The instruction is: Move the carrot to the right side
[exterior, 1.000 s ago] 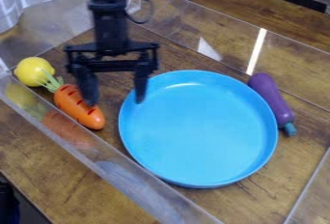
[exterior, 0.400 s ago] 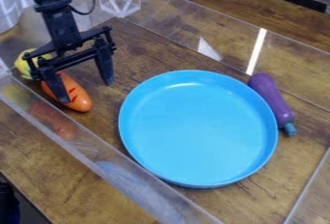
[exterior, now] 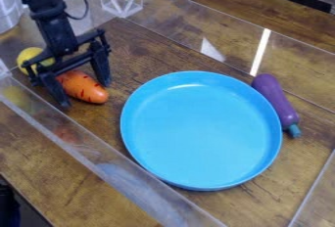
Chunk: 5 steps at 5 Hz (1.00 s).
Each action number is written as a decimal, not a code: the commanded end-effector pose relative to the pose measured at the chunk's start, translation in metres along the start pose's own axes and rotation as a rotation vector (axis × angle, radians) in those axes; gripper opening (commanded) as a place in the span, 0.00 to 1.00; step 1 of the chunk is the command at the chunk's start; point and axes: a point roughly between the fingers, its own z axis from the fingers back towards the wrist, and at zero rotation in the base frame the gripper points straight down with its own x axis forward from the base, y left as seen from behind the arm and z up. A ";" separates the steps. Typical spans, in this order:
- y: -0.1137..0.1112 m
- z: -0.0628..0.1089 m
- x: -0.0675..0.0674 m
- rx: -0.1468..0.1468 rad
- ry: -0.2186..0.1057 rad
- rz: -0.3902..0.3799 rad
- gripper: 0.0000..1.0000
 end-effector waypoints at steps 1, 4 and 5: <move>-0.007 0.007 0.012 -0.045 -0.044 0.015 1.00; -0.011 0.011 0.014 -0.057 -0.050 -0.005 0.00; -0.011 0.016 0.013 -0.060 -0.053 -0.021 0.00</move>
